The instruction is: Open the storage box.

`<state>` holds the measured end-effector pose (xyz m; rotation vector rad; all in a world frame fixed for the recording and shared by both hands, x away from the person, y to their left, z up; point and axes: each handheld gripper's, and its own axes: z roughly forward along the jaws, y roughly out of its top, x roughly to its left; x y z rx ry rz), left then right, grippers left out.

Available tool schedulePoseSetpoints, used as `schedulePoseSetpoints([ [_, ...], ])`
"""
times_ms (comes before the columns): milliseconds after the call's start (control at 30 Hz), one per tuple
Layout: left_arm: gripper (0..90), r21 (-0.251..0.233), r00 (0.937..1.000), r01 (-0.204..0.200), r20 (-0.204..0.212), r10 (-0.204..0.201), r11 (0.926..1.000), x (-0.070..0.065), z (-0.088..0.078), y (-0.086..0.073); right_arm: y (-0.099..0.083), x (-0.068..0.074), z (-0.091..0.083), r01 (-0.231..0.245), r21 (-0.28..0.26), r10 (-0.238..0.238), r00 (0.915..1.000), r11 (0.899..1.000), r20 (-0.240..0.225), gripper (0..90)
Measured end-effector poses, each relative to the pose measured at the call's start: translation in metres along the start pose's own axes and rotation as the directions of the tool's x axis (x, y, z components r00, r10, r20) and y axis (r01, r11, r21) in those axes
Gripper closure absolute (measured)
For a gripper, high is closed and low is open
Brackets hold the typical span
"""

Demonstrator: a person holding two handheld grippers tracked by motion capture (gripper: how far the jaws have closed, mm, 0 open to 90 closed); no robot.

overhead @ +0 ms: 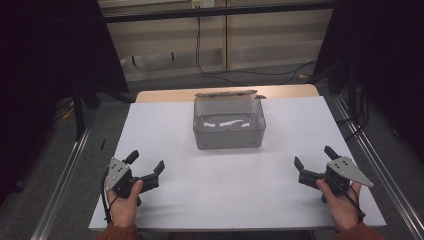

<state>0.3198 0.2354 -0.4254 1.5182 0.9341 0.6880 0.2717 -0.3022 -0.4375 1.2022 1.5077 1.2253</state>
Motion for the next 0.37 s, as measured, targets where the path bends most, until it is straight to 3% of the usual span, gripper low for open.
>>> schedulePoseSetpoints([
  [100, 2.2, -0.011, 0.9997, 0.015, -0.020, -0.016, 0.9998, -0.0014, -0.0047, -0.0035, -0.0009, -0.0042, -0.0073, -0.019, -0.010, 0.019, 0.9998, 1.000, 0.007, 0.0],
  [367, 2.2, 0.003, 0.9995, 0.032, 0.003, -0.032, 0.9995, -0.0012, -0.0035, -0.0059, -0.0029, -0.0025, -0.0040, -0.033, -0.008, 0.034, 0.9994, 0.999, 0.008, 0.0],
])
